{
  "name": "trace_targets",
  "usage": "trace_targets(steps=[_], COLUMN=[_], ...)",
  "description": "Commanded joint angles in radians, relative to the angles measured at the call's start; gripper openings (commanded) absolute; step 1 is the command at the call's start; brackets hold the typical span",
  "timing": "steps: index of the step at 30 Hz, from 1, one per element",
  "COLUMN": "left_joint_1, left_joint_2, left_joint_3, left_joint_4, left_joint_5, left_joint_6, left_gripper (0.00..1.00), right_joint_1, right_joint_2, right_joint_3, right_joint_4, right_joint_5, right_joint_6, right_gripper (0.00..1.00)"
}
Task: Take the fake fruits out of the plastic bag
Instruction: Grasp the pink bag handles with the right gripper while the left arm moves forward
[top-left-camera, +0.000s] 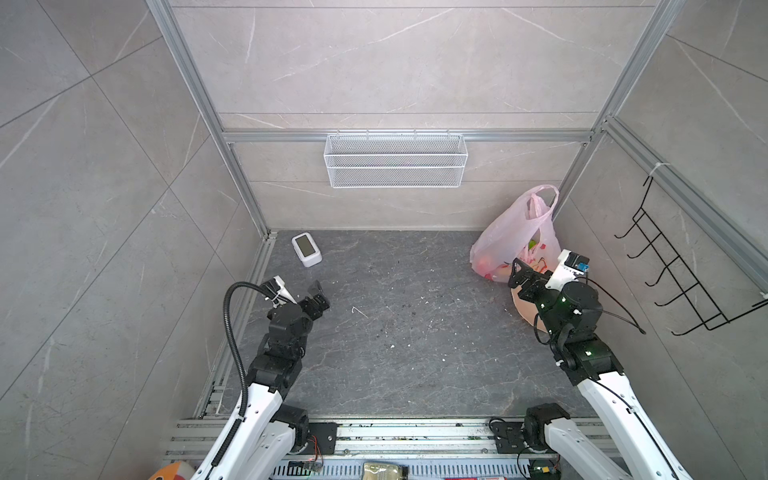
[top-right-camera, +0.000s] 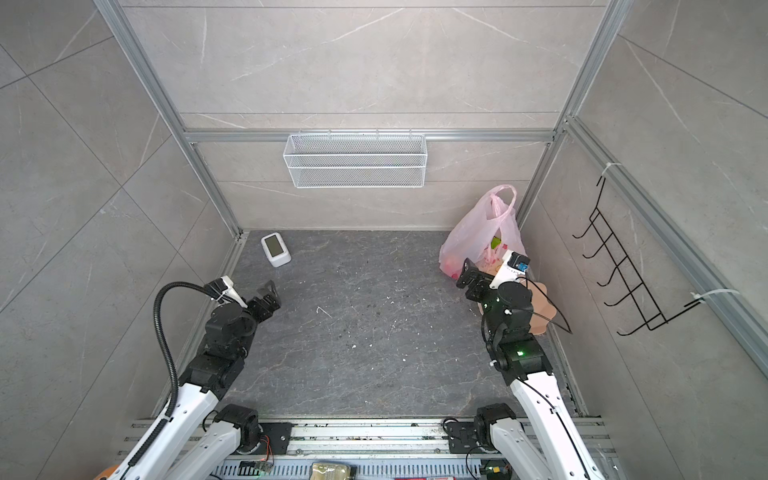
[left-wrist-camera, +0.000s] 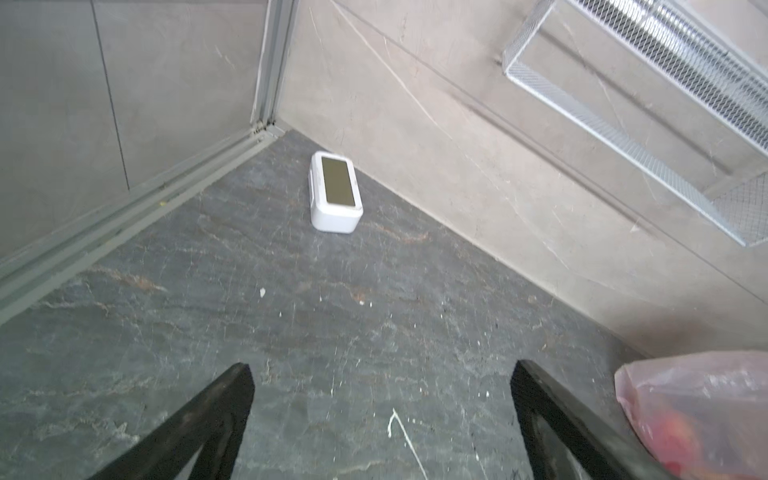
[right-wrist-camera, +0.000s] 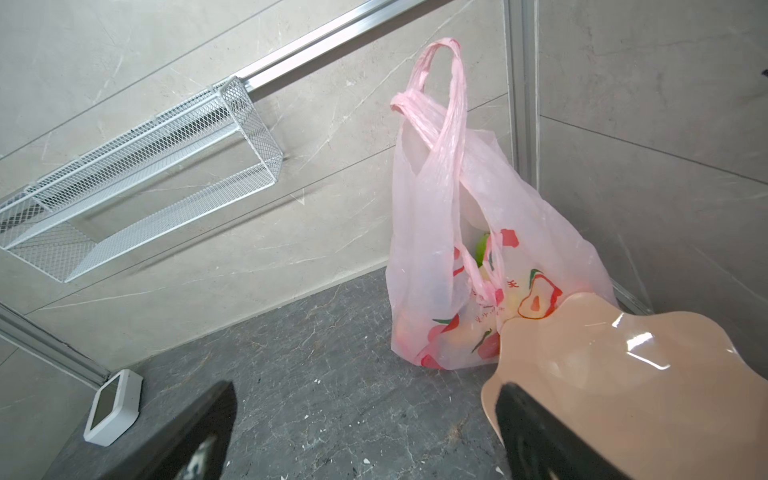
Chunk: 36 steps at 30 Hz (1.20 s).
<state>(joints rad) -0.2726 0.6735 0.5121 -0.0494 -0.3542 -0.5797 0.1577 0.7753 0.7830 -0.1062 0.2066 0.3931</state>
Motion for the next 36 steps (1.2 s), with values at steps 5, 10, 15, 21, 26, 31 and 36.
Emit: trace_targets(steps=[5,10,15,21,26,31,36], left_joint_1=[-0.030,-0.106,-0.109,-0.113,-0.113,-0.113,-0.112], left_joint_2=[0.077,0.153,0.179,0.173,0.191,0.194,0.214], left_joint_3=[-0.011,0.008,-0.029,-0.038,-0.034,-0.042,-0.037], left_joint_4=[0.031,0.063,0.103,0.108,0.112,0.126,0.131], left_joint_5=[0.174,0.158,0.168,0.171,0.188,0.203,0.208], left_joint_6=[0.044,0.132,0.176,0.165,0.157,0.147,0.147], left_gripper=[1.00,1.00,1.00,1.00,1.00,1.00,1.00], right_joint_1=[0.051,0.112,0.077,0.086,0.085,0.076,0.031], right_joint_2=[0.104,0.258,0.484,0.703,0.780,0.791,0.835], right_joint_3=[0.099,0.237,0.427,0.643,0.639,0.529,0.481], right_joint_4=[-0.113,-0.148,-0.193,-0.254,-0.146,0.045,0.132], right_joint_5=[0.094,0.288,0.393,0.635,0.682,0.687,0.673], right_joint_6=[-0.036,-0.078,-0.062,-0.042,-0.067,-0.119,-0.089], right_gripper=[0.96,0.98,0.99,1.00,1.00,1.00,1.00])
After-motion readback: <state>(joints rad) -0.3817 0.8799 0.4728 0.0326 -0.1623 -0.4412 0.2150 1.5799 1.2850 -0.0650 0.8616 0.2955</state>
